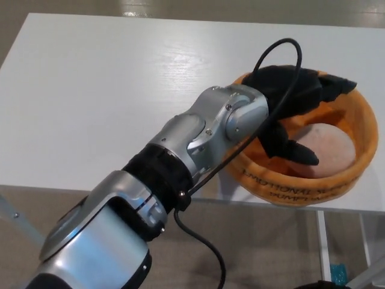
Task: Use the left hand to pick up the pink round toy on the left and place it inside the orange plate on the desk.
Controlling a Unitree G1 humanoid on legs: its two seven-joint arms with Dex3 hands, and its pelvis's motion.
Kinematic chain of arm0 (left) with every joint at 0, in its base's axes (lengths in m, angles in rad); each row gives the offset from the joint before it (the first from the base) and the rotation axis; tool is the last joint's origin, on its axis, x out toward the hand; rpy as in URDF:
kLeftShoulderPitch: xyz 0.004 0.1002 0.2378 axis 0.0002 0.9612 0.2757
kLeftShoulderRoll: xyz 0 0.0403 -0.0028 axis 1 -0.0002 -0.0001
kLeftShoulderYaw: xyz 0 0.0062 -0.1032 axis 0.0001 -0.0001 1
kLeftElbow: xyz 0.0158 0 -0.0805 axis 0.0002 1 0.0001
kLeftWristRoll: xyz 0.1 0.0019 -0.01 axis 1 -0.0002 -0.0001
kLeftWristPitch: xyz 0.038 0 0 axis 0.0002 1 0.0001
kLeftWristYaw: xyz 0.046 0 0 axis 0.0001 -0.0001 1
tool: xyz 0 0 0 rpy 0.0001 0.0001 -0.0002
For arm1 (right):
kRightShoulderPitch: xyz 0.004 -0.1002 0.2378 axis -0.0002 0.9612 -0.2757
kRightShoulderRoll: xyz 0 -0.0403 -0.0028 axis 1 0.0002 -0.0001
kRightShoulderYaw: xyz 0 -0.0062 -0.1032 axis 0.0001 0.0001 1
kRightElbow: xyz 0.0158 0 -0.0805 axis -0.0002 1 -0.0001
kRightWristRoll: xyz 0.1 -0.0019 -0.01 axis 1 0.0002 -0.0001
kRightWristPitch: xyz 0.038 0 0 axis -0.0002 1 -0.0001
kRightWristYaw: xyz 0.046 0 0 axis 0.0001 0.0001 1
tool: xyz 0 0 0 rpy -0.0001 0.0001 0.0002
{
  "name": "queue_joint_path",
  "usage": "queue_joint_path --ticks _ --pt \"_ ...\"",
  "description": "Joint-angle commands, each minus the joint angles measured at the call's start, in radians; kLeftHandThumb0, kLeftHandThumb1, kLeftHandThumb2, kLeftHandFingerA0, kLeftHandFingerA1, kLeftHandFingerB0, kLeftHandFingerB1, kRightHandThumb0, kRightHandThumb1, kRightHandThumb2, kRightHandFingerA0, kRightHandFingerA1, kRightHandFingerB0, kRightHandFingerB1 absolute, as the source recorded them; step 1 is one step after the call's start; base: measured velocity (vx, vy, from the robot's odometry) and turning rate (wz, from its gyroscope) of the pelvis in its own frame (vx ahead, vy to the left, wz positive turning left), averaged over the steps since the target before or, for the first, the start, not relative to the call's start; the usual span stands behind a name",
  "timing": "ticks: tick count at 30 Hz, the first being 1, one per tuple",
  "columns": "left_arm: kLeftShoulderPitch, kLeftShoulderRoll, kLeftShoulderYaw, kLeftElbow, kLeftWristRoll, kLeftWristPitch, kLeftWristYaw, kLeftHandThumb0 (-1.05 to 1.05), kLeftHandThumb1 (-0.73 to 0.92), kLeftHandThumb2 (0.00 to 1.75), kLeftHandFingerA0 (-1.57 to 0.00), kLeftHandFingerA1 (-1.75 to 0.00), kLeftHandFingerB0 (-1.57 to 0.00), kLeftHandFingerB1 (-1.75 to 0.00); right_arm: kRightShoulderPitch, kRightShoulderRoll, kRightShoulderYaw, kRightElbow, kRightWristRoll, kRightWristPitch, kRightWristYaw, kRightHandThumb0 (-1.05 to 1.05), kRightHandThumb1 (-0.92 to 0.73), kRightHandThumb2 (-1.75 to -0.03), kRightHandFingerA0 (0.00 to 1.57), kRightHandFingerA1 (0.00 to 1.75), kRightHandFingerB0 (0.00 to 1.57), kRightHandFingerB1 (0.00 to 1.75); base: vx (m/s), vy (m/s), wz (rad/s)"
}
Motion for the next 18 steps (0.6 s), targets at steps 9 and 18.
queue_joint_path --ticks 9,18 --pt "-0.001 0.121 0.182 -0.330 -0.157 -0.008 -0.172 -1.01 0.58 0.67 0.00 0.00 0.00 -0.15 0.008 0.003 -0.004 0.003 -0.001 -0.007 0.003 -0.18 -0.59 -0.57 0.64 0.88 0.60 0.75 0.00 0.000 0.00" --pt "0.257 0.240 0.343 -0.879 -0.356 -0.104 -0.205 -0.73 0.46 0.58 0.00 -0.18 -0.08 -0.29 0.008 0.003 -0.003 0.000 -0.003 0.002 0.006 -0.18 -0.61 -0.57 0.62 0.85 0.59 0.74 0.00 0.000 0.00"
